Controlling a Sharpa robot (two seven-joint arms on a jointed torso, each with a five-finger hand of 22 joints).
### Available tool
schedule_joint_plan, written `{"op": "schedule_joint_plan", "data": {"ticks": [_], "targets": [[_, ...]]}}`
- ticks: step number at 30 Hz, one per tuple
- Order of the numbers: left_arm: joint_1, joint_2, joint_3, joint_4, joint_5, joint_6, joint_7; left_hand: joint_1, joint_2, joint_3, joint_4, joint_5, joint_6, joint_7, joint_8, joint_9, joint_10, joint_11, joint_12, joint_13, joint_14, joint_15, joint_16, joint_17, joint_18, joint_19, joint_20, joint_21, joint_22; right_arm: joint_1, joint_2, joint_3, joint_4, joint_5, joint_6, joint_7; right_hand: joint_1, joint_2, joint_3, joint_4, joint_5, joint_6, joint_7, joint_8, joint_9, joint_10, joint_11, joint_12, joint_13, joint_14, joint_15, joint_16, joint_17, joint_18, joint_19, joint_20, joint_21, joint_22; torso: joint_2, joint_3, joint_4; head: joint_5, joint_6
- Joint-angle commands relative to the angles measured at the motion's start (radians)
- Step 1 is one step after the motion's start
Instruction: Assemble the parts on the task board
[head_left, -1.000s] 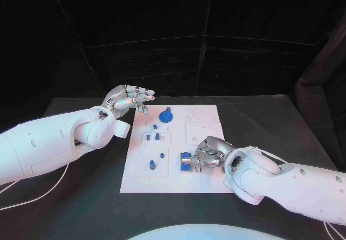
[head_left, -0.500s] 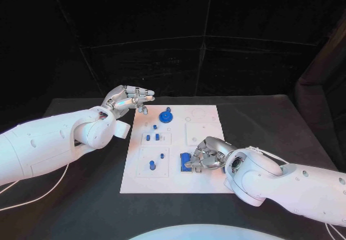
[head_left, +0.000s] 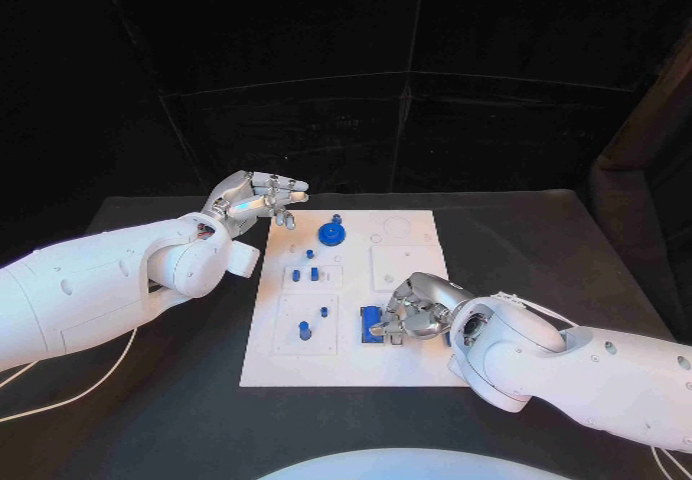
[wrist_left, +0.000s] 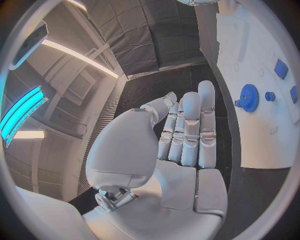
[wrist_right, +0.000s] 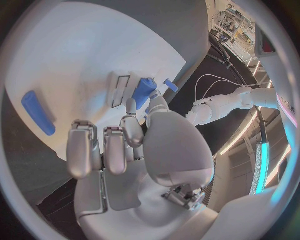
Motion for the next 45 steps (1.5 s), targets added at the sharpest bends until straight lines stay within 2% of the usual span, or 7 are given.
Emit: {"op": "schedule_joint_plan", "data": {"ticks": [1,12,19,25,31,36,45], "targets": [[0.001,0.0,0.001,0.001,0.003,0.011,0.003,0.001,0.009,-0.004,0.001,0.003,-0.001,-0.001,0.007,0.001,-0.009,0.001,0.003,0.002,-0.005,-0.001,0.0,-0.001,0.014,-0.007,0.002,-0.006,-0.001,0.001,0.001,0.0,0.001,-0.011,-0.003,0.024,0.005,0.008,-0.002,-0.009,0.006,0.006,-0.001,0.001,0.002,0.003,-0.003,0.006,0.001,0.069,-0.005,0.001,0.068,-0.021,0.022,-0.006,0.004,0.029,0.001,0.0,-0.0007,0.002,0.0],[0.001,-0.002,0.001,0.001,0.003,0.011,0.002,0.001,0.009,-0.004,0.001,0.003,-0.001,-0.001,0.007,0.001,-0.009,0.001,0.003,0.002,-0.005,-0.001,0.0,-0.001,0.014,-0.007,0.002,-0.006,-0.001,0.001,-0.016,0.0,0.018,0.016,-0.01,0.122,-0.001,0.006,-0.014,-0.009,0.001,0.006,0.0,0.0,0.004,0.005,-0.003,0.009,0.005,0.07,-0.005,0.003,0.073,-0.021,0.023,-0.007,0.006,0.031,-0.001,0.0008,-0.0003,0.004,0.0],[0.001,-0.004,0.001,0.001,0.003,0.011,0.002,0.001,0.009,-0.004,0.001,0.003,-0.001,-0.001,0.007,0.001,-0.009,0.001,0.003,0.002,-0.005,-0.001,0.0,-0.001,0.014,-0.007,0.002,-0.006,-0.001,0.001,-0.036,0.0,0.029,0.024,0.009,0.144,-0.003,0.006,-0.016,-0.008,0.0,0.006,0.0,0.001,0.004,0.006,-0.003,0.01,0.006,0.071,-0.005,0.005,0.077,-0.022,0.024,-0.007,0.007,0.034,-0.001,0.0,-0.0012,0.005,-0.001],[0.001,-0.003,0.001,0.001,0.003,0.011,0.002,0.001,0.011,-0.005,0.001,0.003,-0.002,-0.001,0.007,0.0,-0.011,0.001,0.005,0.002,-0.006,-0.001,0.0,-0.003,0.014,-0.007,0.002,-0.007,-0.002,0.001,-0.038,0.0,0.021,0.021,0.038,0.125,0.017,0.018,-0.015,-0.022,0.005,0.008,-0.002,0.001,0.006,0.006,-0.005,0.006,0.005,0.071,-0.006,0.005,0.078,-0.022,0.024,-0.008,0.007,0.034,0.0,-0.0004,-0.0007,0.003,0.001],[0.001,-0.002,0.001,0.002,0.003,0.011,0.002,0.001,0.011,-0.005,0.001,0.003,-0.002,-0.001,0.007,0.0,-0.011,0.001,0.005,0.002,-0.006,-0.001,0.0,-0.003,0.014,-0.007,0.002,-0.007,-0.002,0.001,-0.022,0.0,0.005,0.006,0.037,0.075,0.05,0.037,-0.009,-0.046,-0.007,0.018,-0.007,0.006,0.012,0.006,-0.009,0.004,0.006,0.07,-0.009,0.005,0.078,-0.022,0.024,-0.01,0.008,0.036,0.0,0.0003,0.001,0.003,0.0],[0.001,-0.003,0.001,0.002,0.003,0.011,0.001,0.001,0.011,-0.005,0.001,0.003,-0.002,-0.001,0.007,0.0,-0.011,0.001,0.005,0.002,-0.006,-0.001,0.0,-0.003,0.014,-0.007,0.002,-0.007,-0.002,0.001,-0.008,0.0,-0.009,-0.004,0.043,0.05,0.072,0.043,-0.008,-0.064,-0.015,0.024,-0.011,0.01,0.016,0.006,-0.012,0.003,0.006,0.071,-0.012,0.006,0.08,-0.022,0.025,-0.012,0.009,0.038,0.0,-0.0018,0.0017,0.004,-0.004],[0.001,-0.003,0.001,0.002,0.003,0.011,0.002,0.001,0.011,-0.005,0.001,0.003,-0.002,-0.001,0.007,0.0,-0.011,0.001,0.005,0.002,-0.006,-0.001,0.0,-0.003,0.014,-0.007,0.002,-0.007,-0.002,0.001,0.003,0.0,-0.023,-0.017,0.012,0.026,0.069,0.06,-0.008,-0.066,-0.022,0.03,-0.013,0.015,0.02,0.01,-0.014,0.006,0.01,0.071,-0.014,0.006,0.083,-0.023,0.026,-0.014,0.01,0.04,0.0,-0.0002,-0.0011,0.006,-0.005]]}}
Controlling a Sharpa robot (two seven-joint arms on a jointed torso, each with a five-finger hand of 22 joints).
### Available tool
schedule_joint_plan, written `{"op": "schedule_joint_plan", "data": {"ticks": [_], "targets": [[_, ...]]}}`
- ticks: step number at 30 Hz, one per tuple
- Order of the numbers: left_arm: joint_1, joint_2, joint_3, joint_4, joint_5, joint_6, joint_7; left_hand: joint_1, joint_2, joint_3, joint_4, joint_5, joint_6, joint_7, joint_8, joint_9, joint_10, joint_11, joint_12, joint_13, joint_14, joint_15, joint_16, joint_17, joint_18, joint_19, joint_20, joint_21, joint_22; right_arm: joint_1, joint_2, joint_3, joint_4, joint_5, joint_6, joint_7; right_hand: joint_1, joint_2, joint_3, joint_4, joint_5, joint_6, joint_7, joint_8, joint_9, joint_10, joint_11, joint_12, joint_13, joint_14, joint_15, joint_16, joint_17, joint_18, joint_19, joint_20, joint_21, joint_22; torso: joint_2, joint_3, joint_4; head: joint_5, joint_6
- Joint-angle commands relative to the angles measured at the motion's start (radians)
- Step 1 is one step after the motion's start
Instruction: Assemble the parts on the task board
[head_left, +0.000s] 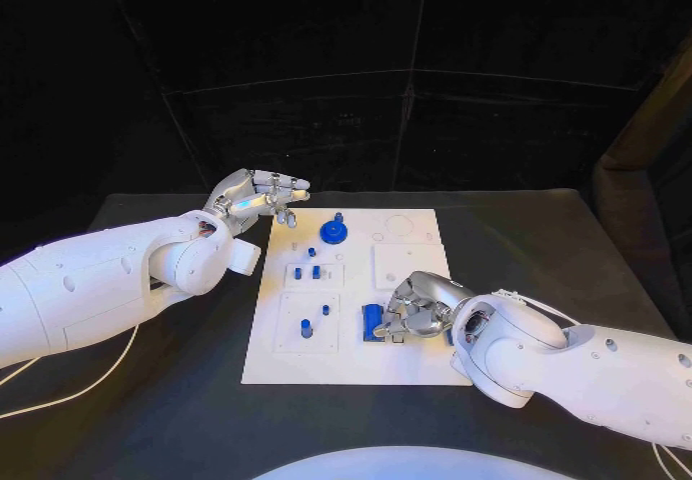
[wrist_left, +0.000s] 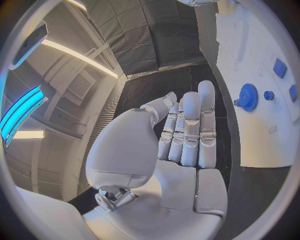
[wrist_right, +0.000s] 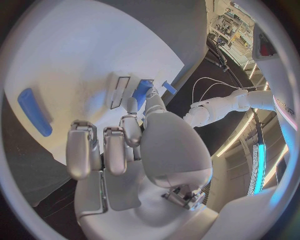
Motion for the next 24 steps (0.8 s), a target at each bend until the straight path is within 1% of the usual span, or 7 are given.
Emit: {"op": "schedule_joint_plan", "data": {"ticks": [1,6,10,13,17,19,24], "targets": [[0.001,0.0,0.001,0.001,0.003,0.01,0.004,0.001,0.011,-0.005,0.001,0.003,-0.002,-0.001,0.003,0.0,-0.007,-0.002,0.005,0.002,-0.006,-0.001,0.0,-0.001,0.014,-0.007,0.002,-0.003,-0.001,0.001,0.001,0.0,-0.002,-0.016,-0.017,-0.025,-0.003,0.012,-0.001,-0.002,-0.002,0.009,0.002,0.003,0.001,0.004,-0.008,0.002,0.002,0.071,-0.007,0.006,0.083,-0.007,0.025,-0.007,0.006,0.041,-0.001,0.0006,-0.0009,-0.001,0.0],[0.001,-0.001,0.001,0.001,0.003,0.01,0.004,0.001,0.011,-0.005,0.001,0.003,-0.002,-0.001,0.003,0.0,-0.007,-0.002,0.005,0.002,-0.006,-0.001,0.0,-0.001,0.014,-0.007,0.002,-0.003,-0.001,0.001,-0.007,0.0,0.005,0.004,-0.023,0.007,-0.034,0.001,-0.024,0.01,0.01,0.0,0.005,0.001,0.003,0.004,-0.006,-0.002,0.001,0.07,-0.005,0.005,0.081,-0.007,0.024,-0.007,0.004,0.038,-0.001,0.0013,-0.0006,0.0,0.001],[0.001,-0.002,0.001,0.002,0.003,0.01,0.003,0.001,0.011,-0.005,0.001,0.003,-0.002,-0.001,0.003,0.0,-0.007,-0.002,0.005,0.002,-0.006,-0.001,0.0,-0.001,0.014,-0.007,0.002,-0.003,-0.001,0.001,-0.033,0.0,0.023,0.043,-0.039,0.056,-0.061,-0.013,-0.05,0.022,0.03,-0.04,0.02,-0.025,-0.006,-0.003,0.006,-0.014,-0.005,0.07,0.003,0.003,0.078,-0.005,0.02,-0.002,-0.001,0.03,-0.001,0.0016,-0.0009,0.0,0.003],[0.001,-0.003,0.001,0.002,0.003,0.01,0.003,0.001,0.011,-0.005,0.001,0.003,-0.002,-0.001,0.003,0.0,-0.007,-0.002,0.005,0.002,-0.006,-0.001,0.0,-0.001,0.014,-0.007,0.002,-0.003,-0.001,0.001,-0.063,0.0,0.04,0.065,-0.058,0.084,-0.058,-0.008,-0.056,0.023,0.041,-0.072,0.032,-0.051,-0.016,-0.008,0.015,-0.021,-0.008,0.07,0.011,0.003,0.079,-0.005,0.02,0.005,-0.002,0.028,-0.001,0.0014,-0.0021,-0.002,0.004],[0.001,-0.004,0.001,0.001,0.003,0.009,0.003,0.001,0.011,-0.005,0.001,0.003,-0.002,-0.001,0.003,0.0,-0.007,-0.002,0.005,0.002,-0.006,-0.001,0.0,-0.001,0.014,-0.007,0.002,-0.003,-0.001,0.002,-0.124,0.0,0.061,0.092,-0.069,0.122,-0.041,0.007,-0.057,0.015,0.055,-0.088,0.043,-0.079,-0.031,-0.012,0.025,-0.027,-0.011,0.07,0.02,0.003,0.08,-0.005,0.02,0.013,-0.002,0.029,-0.003,0.0008,-0.0048,-0.01,0.007],[0.001,-0.004,0.001,0.002,0.003,0.009,0.003,0.001,0.011,-0.005,0.001,0.003,-0.002,-0.001,0.003,0.0,-0.007,-0.002,0.005,0.002,-0.006,-0.001,0.0,-0.001,0.014,-0.007,0.002,-0.003,-0.001,0.002,-0.159,0.0,0.069,0.105,-0.071,0.14,-0.041,0.01,-0.062,0.014,0.067,-0.091,0.047,-0.092,-0.041,-0.014,0.029,-0.031,-0.013,0.07,0.023,0.003,0.081,-0.005,0.02,0.017,-0.002,0.03,-0.003,-0.0002,-0.0029,-0.017,0.009],[0.001,-0.011,0.0,0.008,0.003,0.008,0.003,0.001,0.011,-0.005,0.001,0.003,-0.002,-0.001,0.003,0.0,-0.007,-0.002,0.005,0.002,-0.006,-0.001,0.0,-0.001,0.014,-0.007,0.002,-0.003,-0.001,0.003,-0.232,0.001,0.077,0.077,-0.067,0.133,-0.046,0.016,-0.07,0.018,0.077,-0.082,0.048,-0.101,-0.049,-0.014,0.03,-0.031,-0.012,0.07,0.025,0.004,0.083,-0.005,0.02,0.021,0.0,0.033,-0.004,0.0002,-0.0092,-0.032,0.012]]}}
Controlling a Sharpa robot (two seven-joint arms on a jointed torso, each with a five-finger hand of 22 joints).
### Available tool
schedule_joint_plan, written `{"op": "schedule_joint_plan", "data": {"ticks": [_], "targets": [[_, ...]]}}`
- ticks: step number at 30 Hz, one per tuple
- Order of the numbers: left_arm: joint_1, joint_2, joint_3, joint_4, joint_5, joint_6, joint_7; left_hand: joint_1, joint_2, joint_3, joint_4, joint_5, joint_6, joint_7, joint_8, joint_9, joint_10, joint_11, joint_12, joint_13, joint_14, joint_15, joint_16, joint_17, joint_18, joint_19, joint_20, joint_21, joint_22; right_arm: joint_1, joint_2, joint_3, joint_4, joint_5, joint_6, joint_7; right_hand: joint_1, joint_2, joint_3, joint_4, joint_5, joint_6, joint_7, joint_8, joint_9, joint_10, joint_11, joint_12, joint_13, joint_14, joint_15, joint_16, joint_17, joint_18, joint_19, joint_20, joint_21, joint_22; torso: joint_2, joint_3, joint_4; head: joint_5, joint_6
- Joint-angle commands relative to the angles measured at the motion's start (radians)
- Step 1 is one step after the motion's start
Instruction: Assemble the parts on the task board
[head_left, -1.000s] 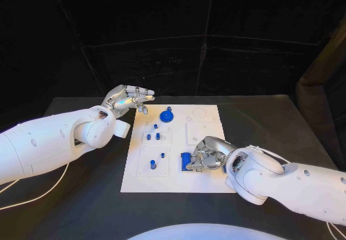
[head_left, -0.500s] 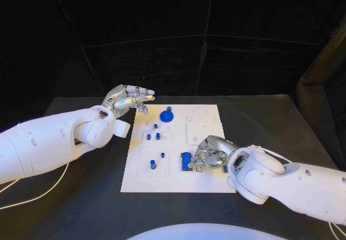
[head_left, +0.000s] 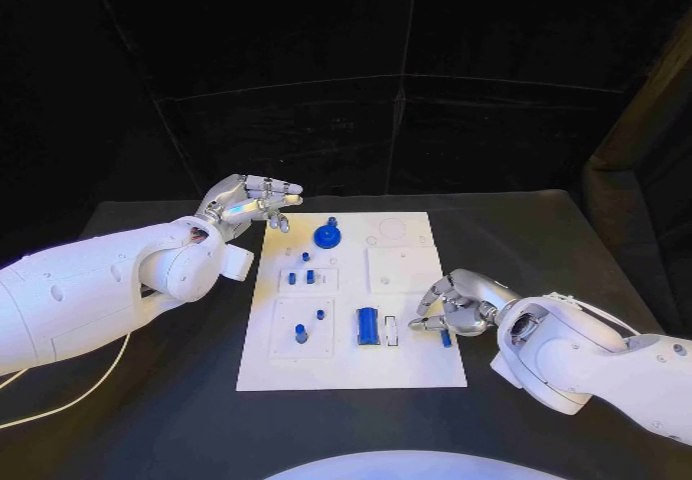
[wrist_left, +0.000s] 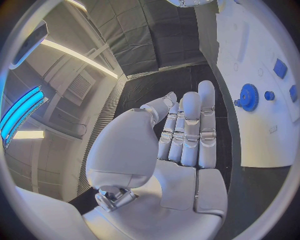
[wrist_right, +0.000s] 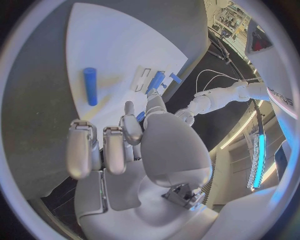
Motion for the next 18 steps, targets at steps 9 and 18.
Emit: {"op": "schedule_joint_plan", "data": {"ticks": [9,18], "targets": [[0.0,-0.008,-0.004,0.008,0.003,0.008,0.005,0.001,0.012,-0.005,0.0,0.003,-0.002,-0.001,0.004,0.0,-0.008,-0.002,0.006,0.002,-0.007,-0.001,0.001,-0.002,0.014,-0.007,0.002,-0.004,-0.002,0.001,-0.059,0.0,0.006,-0.139,0.025,-0.057,-0.03,0.003,-0.036,0.025,-0.004,0.055,-0.012,0.0,0.001,0.007,-0.003,-0.001,0.005,0.07,0.001,0.003,0.082,-0.005,0.018,0.003,0.001,0.036,-0.002,0.0049,-0.0173,-0.027,0.0],[-0.003,-0.007,-0.009,0.007,0.003,0.009,0.005,0.001,0.012,-0.005,0.0,0.003,-0.002,-0.001,0.004,0.0,-0.008,-0.002,0.006,0.002,-0.007,-0.001,0.001,-0.002,0.014,-0.007,0.002,-0.004,-0.002,0.0,-0.049,0.0,-0.008,-0.198,0.132,-0.129,-0.027,0.005,-0.038,0.027,0.003,0.067,-0.016,0.003,0.006,0.008,-0.006,-0.001,0.006,0.07,-0.002,0.003,0.082,-0.006,0.019,0.001,0.003,0.038,-0.003,0.0068,-0.0166,-0.027,-0.002]]}}
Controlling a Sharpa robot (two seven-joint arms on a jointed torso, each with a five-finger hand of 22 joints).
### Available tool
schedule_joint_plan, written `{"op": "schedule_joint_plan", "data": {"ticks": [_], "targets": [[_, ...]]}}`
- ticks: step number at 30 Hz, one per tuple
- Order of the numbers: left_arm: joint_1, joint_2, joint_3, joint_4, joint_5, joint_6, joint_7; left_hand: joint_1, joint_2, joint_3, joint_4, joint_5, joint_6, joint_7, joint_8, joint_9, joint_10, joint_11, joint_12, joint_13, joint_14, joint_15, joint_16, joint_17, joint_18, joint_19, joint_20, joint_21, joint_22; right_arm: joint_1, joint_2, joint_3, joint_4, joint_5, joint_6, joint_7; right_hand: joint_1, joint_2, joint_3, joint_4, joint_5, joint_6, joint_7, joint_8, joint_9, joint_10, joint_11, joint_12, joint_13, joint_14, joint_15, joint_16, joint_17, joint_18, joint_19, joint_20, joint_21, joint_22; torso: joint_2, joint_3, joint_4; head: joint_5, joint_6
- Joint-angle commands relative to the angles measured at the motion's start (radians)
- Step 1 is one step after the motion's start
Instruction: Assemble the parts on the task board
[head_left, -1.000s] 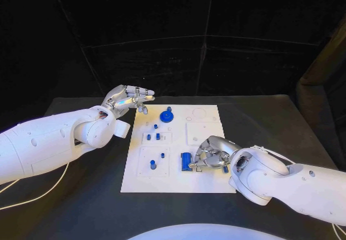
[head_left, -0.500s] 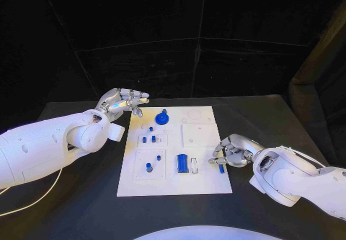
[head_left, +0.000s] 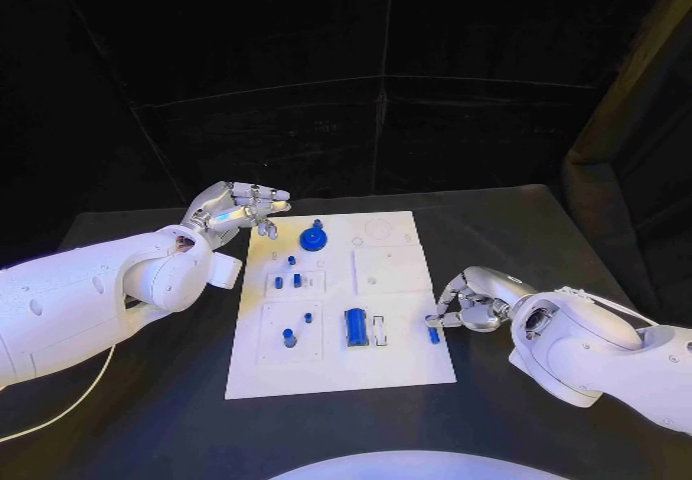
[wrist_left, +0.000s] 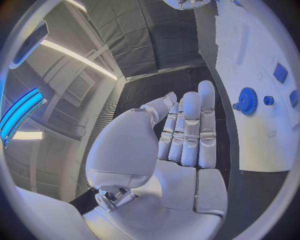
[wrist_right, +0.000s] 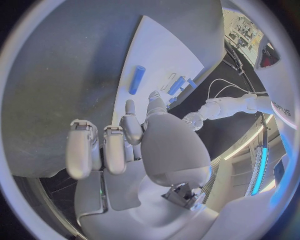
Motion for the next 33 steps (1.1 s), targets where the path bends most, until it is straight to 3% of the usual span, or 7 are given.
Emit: {"op": "schedule_joint_plan", "data": {"ticks": [1,7,11,16,22,28,33], "targets": [[0.001,0.0,0.0,0.001,0.003,0.009,0.005,0.001,0.012,-0.005,0.0,0.003,-0.002,-0.001,0.004,0.0,-0.008,-0.002,0.006,0.002,-0.006,-0.001,0.001,-0.001,0.014,-0.007,0.002,-0.004,-0.001,0.001,0.006,0.0,-0.005,-0.069,0.092,-0.063,-0.007,0.003,-0.007,0.001,0.003,0.011,-0.001,0.003,0.003,0.005,-0.003,0.002,0.004,0.07,-0.003,0.004,0.084,-0.006,0.019,0.001,0.003,0.039,0.0,0.0009,-0.0002,0.001,-0.002],[-0.001,-0.001,-0.002,0.001,0.003,0.01,0.005,0.001,0.012,-0.005,0.0,0.003,-0.002,-0.001,0.004,0.0,-0.008,-0.002,0.006,0.002,-0.006,-0.001,0.001,-0.001,0.014,-0.007,0.002,-0.004,-0.001,0.0,0.022,0.0,-0.014,-0.08,0.127,-0.076,-0.008,0.002,-0.011,0.004,0.003,0.021,-0.004,0.007,0.008,0.007,-0.006,0.003,0.005,0.071,-0.005,0.004,0.085,-0.006,0.02,-0.001,0.003,0.04,0.001,0.0029,-0.0021,0.004,-0.002],[-0.002,-0.001,-0.002,0.001,0.003,0.011,0.005,0.001,0.012,-0.005,0.0,0.003,-0.002,-0.001,0.004,0.0,-0.008,-0.002,0.006,0.002,-0.006,-0.001,0.001,-0.001,0.014,-0.007,0.002,-0.004,-0.001,0.0,0.036,0.0,-0.02,-0.086,0.142,-0.079,-0.002,0.003,-0.011,0.002,0.004,0.025,-0.006,0.008,0.011,0.007,-0.007,0.002,0.005,0.071,-0.006,0.004,0.085,-0.006,0.02,-0.002,0.004,0.041,0.001,-0.0012,-0.0006,0.001,-0.004],[-0.002,-0.001,-0.003,0.0,0.003,0.011,0.005,0.001,0.012,-0.005,0.0,0.003,-0.002,-0.001,0.004,0.0,-0.008,-0.002,0.006,0.002,-0.006,-0.001,0.001,-0.001,0.014,-0.007,0.002,-0.004,-0.001,0.0,0.051,0.0,-0.026,-0.094,0.148,-0.078,0.014,0.006,-0.009,-0.005,0.012,0.029,-0.008,0.008,0.015,0.006,-0.009,0.0,0.004,0.07,-0.009,0.003,0.085,-0.006,0.019,-0.005,0.003,0.039,0.0,0.0,-0.0012,0.004,-0.005],[-0.003,-0.002,-0.003,0.0,0.003,0.012,0.005,0.001,0.012,-0.005,0.0,0.003,-0.002,-0.001,0.004,0.0,-0.008,-0.002,0.006,0.002,-0.006,-0.001,0.001,-0.001,0.014,-0.007,0.002,-0.004,-0.001,-0.001,0.071,0.0,-0.032,-0.124,0.143,-0.076,0.063,0.021,0.004,-0.033,0.018,0.031,-0.01,0.004,0.021,0.006,-0.012,-0.002,0.005,0.071,-0.011,0.004,0.088,-0.006,0.019,-0.008,0.003,0.04,0.0,-0.0013,-0.0008,0.004,-0.007],[-0.003,-0.002,-0.003,0.0,0.003,0.012,0.005,0.001,0.012,-0.005,0.0,0.003,-0.002,-0.001,0.004,0.0,-0.008,-0.002,0.006,0.002,-0.006,-0.001,0.001,-0.001,0.014,-0.007,0.002,-0.004,-0.001,-0.001,0.095,0.0,-0.044,-0.183,0.158,-0.086,0.119,0.042,0.032,-0.069,-0.021,0.031,-0.011,-0.005,0.025,0.003,-0.014,-0.009,0.003,0.071,-0.013,0.003,0.087,-0.007,0.019,-0.011,0.002,0.041,0.0,-0.0017,0.0004,0.005,-0.007],[-0.003,-0.003,-0.003,0.001,0.003,0.013,0.005,0.001,0.012,-0.005,0.0,0.003,-0.002,-0.001,0.004,0.0,-0.008,-0.002,0.006,0.002,-0.006,-0.001,0.001,-0.001,0.014,-0.007,0.002,-0.004,-0.001,-0.001,0.118,0.0,-0.056,-0.298,0.22,-0.1,0.147,0.043,0.052,-0.093,-0.063,0.017,-0.002,-0.026,0.021,-0.007,-0.008,-0.027,-0.007,0.069,-0.009,-0.001,0.081,-0.005,0.015,-0.009,-0.003,0.034,0.0,-0.0012,0.0002,0.008,-0.007]]}}
